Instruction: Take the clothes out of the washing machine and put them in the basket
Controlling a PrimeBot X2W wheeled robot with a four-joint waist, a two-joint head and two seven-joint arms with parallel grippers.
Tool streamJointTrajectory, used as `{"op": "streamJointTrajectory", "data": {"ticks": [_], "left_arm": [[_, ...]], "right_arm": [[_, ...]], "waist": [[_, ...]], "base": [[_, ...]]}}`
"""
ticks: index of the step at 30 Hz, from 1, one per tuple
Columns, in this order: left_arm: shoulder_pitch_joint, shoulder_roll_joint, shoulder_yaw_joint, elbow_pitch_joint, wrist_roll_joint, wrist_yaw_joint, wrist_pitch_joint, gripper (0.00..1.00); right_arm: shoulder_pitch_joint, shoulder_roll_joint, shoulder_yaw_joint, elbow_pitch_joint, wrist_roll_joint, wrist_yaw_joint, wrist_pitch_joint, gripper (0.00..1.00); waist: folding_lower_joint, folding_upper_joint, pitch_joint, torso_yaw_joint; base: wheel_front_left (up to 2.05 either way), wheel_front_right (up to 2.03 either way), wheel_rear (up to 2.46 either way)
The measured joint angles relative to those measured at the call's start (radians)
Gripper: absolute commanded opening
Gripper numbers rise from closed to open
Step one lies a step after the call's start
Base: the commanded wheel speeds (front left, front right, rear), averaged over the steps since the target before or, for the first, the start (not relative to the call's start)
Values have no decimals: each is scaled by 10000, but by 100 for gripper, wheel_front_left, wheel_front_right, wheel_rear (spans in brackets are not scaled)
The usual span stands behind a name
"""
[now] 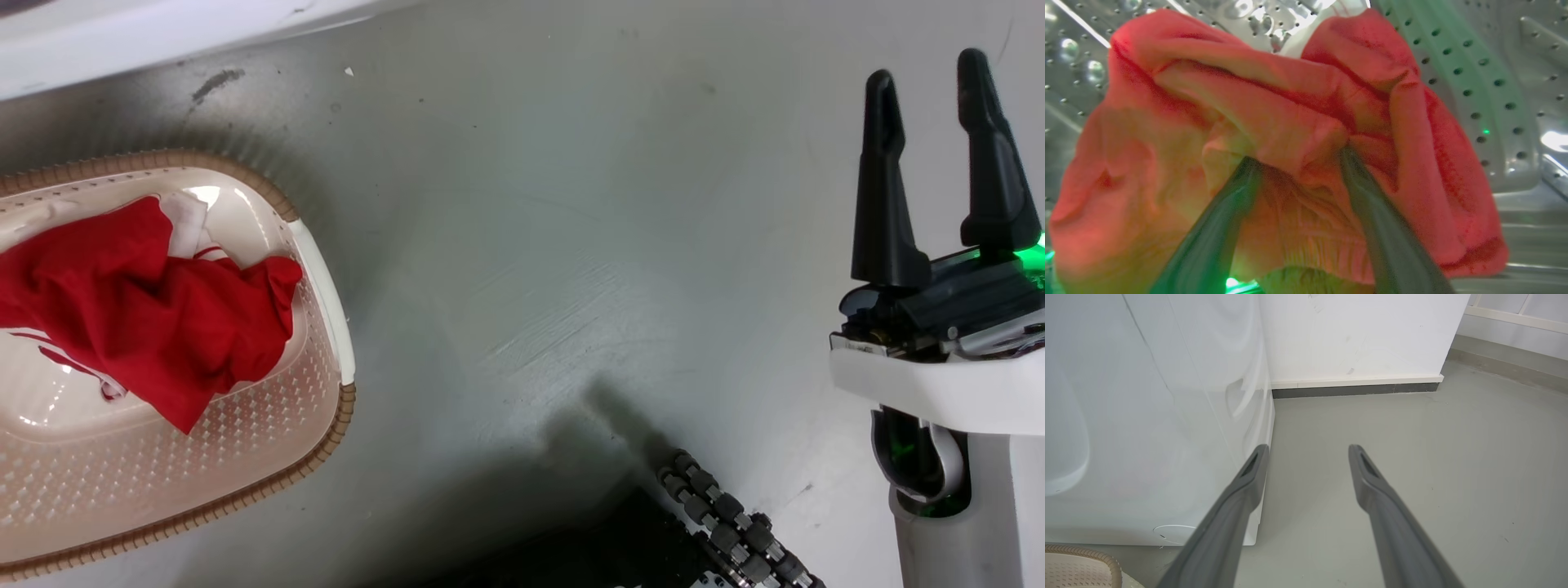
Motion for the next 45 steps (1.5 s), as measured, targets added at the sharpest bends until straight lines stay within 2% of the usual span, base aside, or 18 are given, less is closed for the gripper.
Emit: {"op": "streamJointTrajectory", "data": {"ticks": [9, 10, 11, 18, 24, 45], "left_arm": [[-163, 98, -487, -115, -40, 0, -451, 100], [-171, 115, -537, -117, -46, 0, -518, 35], [-177, 123, -571, -115, -84, 0, -579, 0], [-5, 151, -836, -21, -408, 0, -1264, 0], [521, 140, -1016, 29, -759, 0, -2640, 0], [4621, -1003, -1664, 136, -2782, -2, -7390, 0]], "right_arm": [[-58, 0, -52, -61, 6, 0, 0, 100], [-65, 0, -52, -52, -4, 0, 0, 100], [-71, -2, -52, -36, -6, 0, 0, 100], [-124, 0, -19, 17, -88, 0, 0, 100], [-170, 0, -25, 125, -257, 0, 0, 100], [834, 4, 0, 765, -1243, 0, 2, 100]], "waist": [[-5, 0, 254, 23], [-5, 0, 255, 27], [-5, 0, 248, 37], [2, 0, -8, 129], [2, 0, -540, 230], [0, 0, -3676, 1015]], "base": [[0, 0, 0], [0, 0, 0], [0, 0, 0], [0, 0, 0], [0, 0, 0], [0, 0, 0]]}}
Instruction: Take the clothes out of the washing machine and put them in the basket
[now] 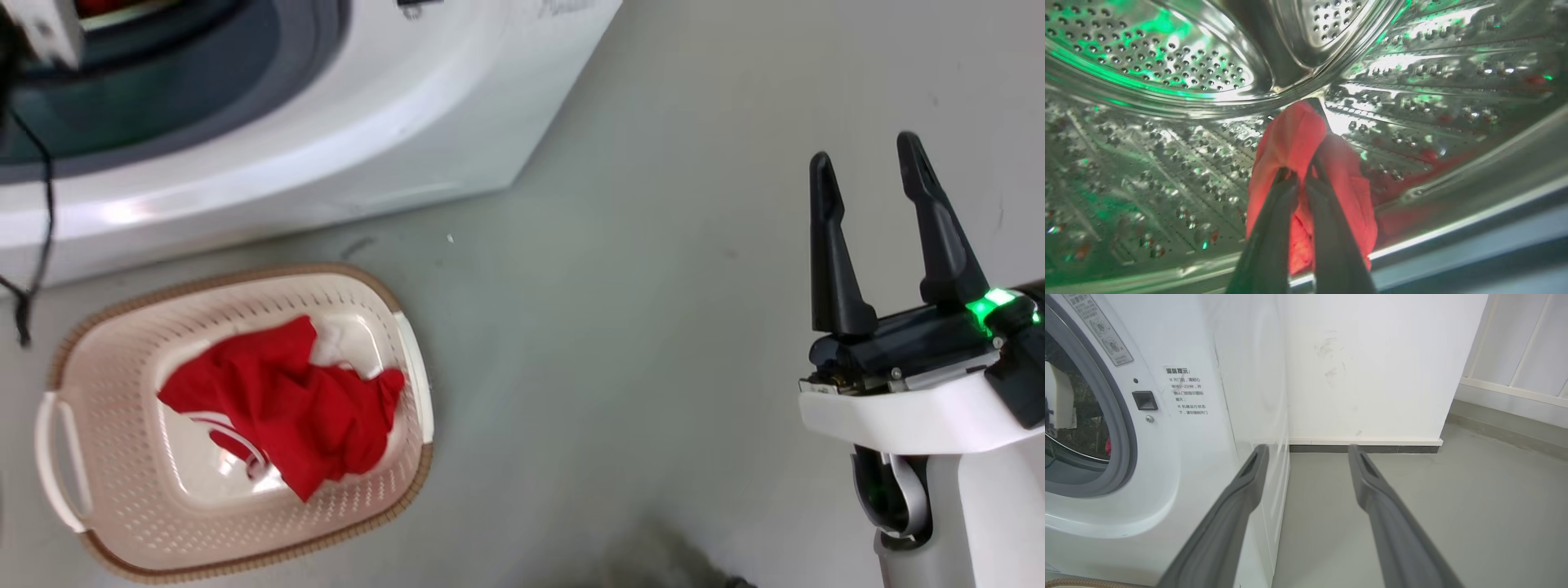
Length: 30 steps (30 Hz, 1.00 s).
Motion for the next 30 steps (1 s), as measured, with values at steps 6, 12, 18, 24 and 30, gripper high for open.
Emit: {"op": "streamJointTrajectory", "data": {"ticks": [6, 12, 18, 24, 30], "left_arm": [[1602, -67, 40, -113, -347, 21, -1312, 0], [3124, -508, 59, -414, -529, 286, -2201, 0], [4499, -901, 190, -1290, -602, 846, -2545, 0], [6105, -1049, 792, -3302, -359, 1622, -2562, 0], [8523, -1294, 1519, -5409, 146, 2192, -2575, 0]], "right_arm": [[397, -2, -73, 119, -128, 0, -2, 100], [882, -2, -44, 234, -385, 0, -2, 100], [1275, -2, -6, 376, -577, 0, -2, 100], [1628, -4, 40, 493, -721, 0, -2, 100], [2115, -4, 84, 635, -855, 0, -2, 100]], "waist": [[0, 0, -989, 148], [-1, 0, -1911, 367], [-3, 0, -2685, 629], [-3, 0, -3426, 843], [-3, 0, -4384, 1081]], "base": [[0, 0, 0], [0, 0, 0], [0, 0, 0], [0, 0, 0], [0, 0, 0]]}}
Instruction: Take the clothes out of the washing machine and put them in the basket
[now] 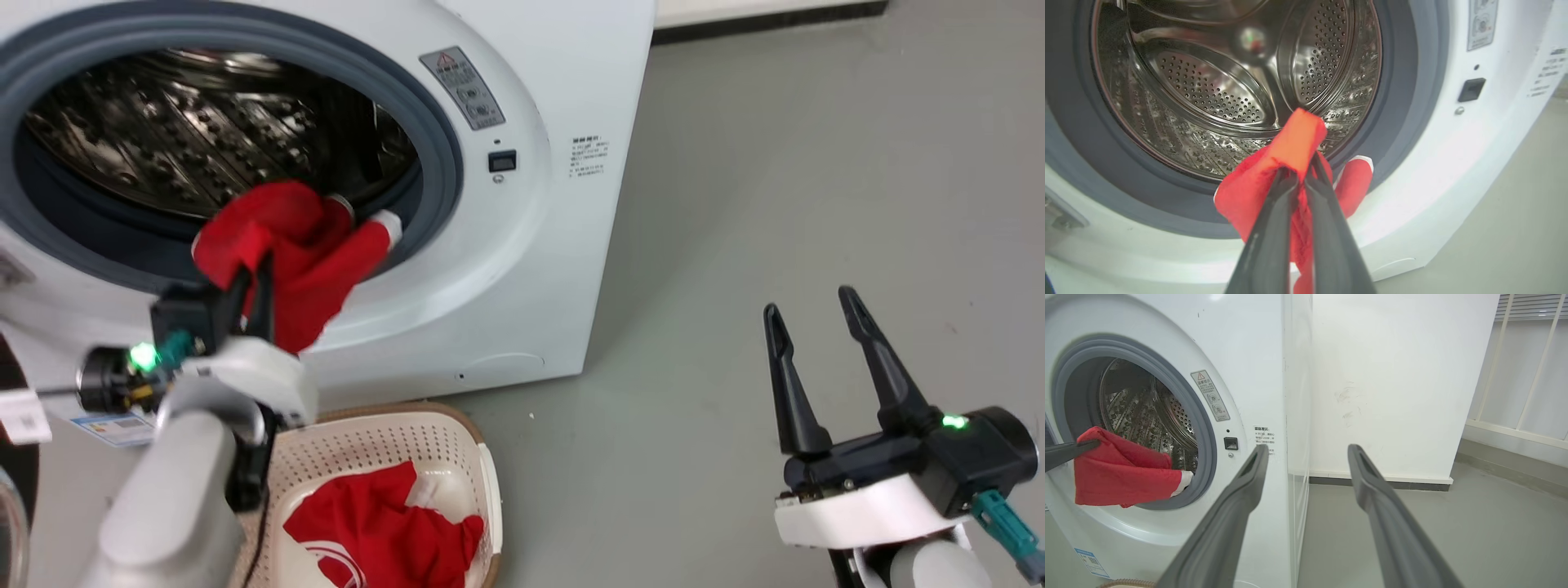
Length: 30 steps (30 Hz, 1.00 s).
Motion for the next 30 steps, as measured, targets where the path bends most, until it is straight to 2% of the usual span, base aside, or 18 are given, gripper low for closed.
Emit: {"op": "streamJointTrajectory", "data": {"ticks": [8, 15, 21, 30], "left_arm": [[2019, -332, 313, -1417, 385, 261, -12, 0], [3383, -596, 318, -1820, 485, 276, -13, 0], [3706, -861, 314, -1352, 426, 65, -13, 0], [3446, -1289, 541, 545, 405, -458, -12, 0]], "right_arm": [[492, 0, 21, 54, -61, 0, 0, 100], [610, 0, 50, 69, -98, 0, 0, 100], [511, 2, 94, 8, -100, 0, 0, 100], [-109, -2, 111, -132, -102, 0, 0, 100]], "waist": [[-1, 0, -741, 249], [0, 0, -915, 304], [1, 0, -564, 199], [3, 0, 462, -81]], "base": [[0, 0, 0], [0, 0, 0], [0, 0, 0], [0, 0, 0]]}}
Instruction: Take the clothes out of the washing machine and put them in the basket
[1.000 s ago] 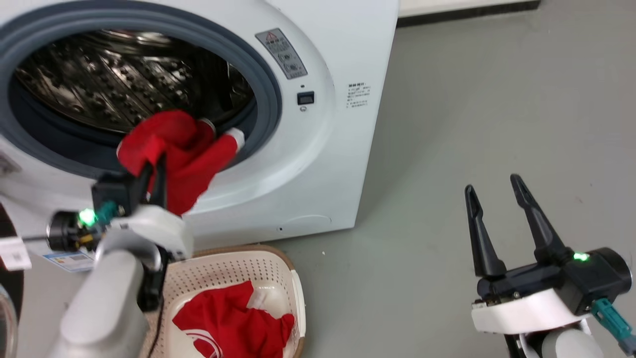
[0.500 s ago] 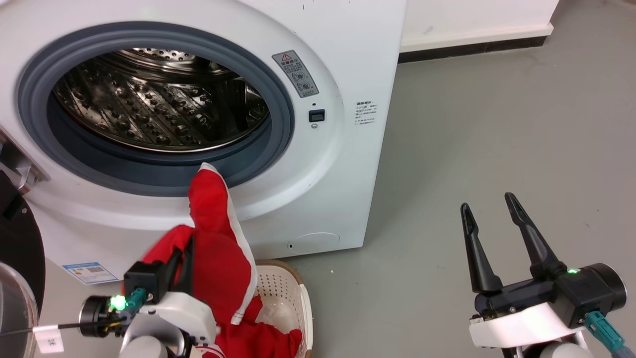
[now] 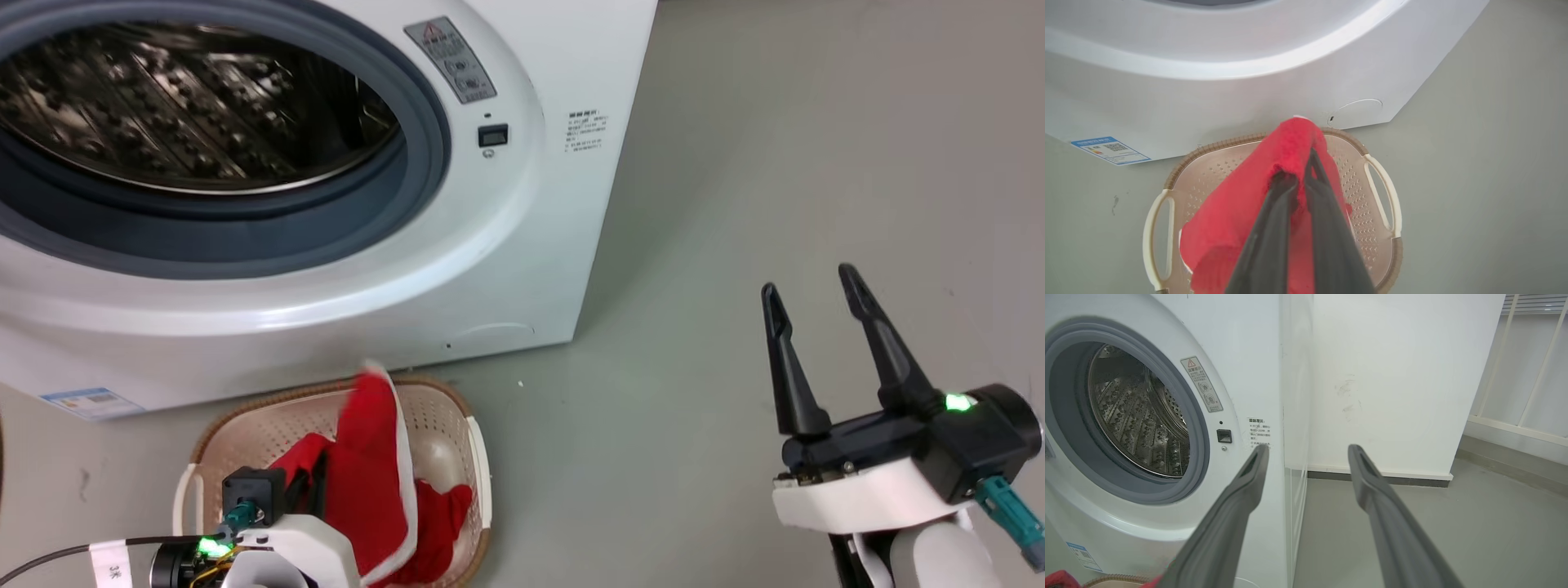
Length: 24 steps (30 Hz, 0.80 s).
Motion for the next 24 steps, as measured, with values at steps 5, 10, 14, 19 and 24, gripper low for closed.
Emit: {"op": "streamJointTrajectory", "data": {"ticks": [5, 10, 14, 19, 24], "left_arm": [[-510, -224, 240, 1181, 35, -284, -2, 0], [-1310, -364, 456, 2322, 115, -520, -2, 0], [-2124, -382, 512, 3271, 234, -662, -2, 0], [-3247, -349, 458, 4253, 483, -719, -2, 0], [-4190, -228, 322, 5254, 658, -706, -4, 0]], "right_arm": [[-321, 0, -84, -113, 8, 0, 0, 100], [-716, 2, -107, -230, 90, 0, 0, 100], [-1130, 0, -102, -357, 169, 0, 0, 100], [-1656, 0, -105, -529, 188, 0, 0, 100], [-2122, 0, -157, -711, 276, 0, 0, 100]], "waist": [[0, 0, 727, -146], [1, 0, 1541, -239], [1, 0, 2252, -291], [1, 0, 3218, -324], [2, 0, 4191, -332]], "base": [[0, 0, 0], [0, 0, 0], [0, 0, 0], [0, 0, 0], [0, 0, 0]]}}
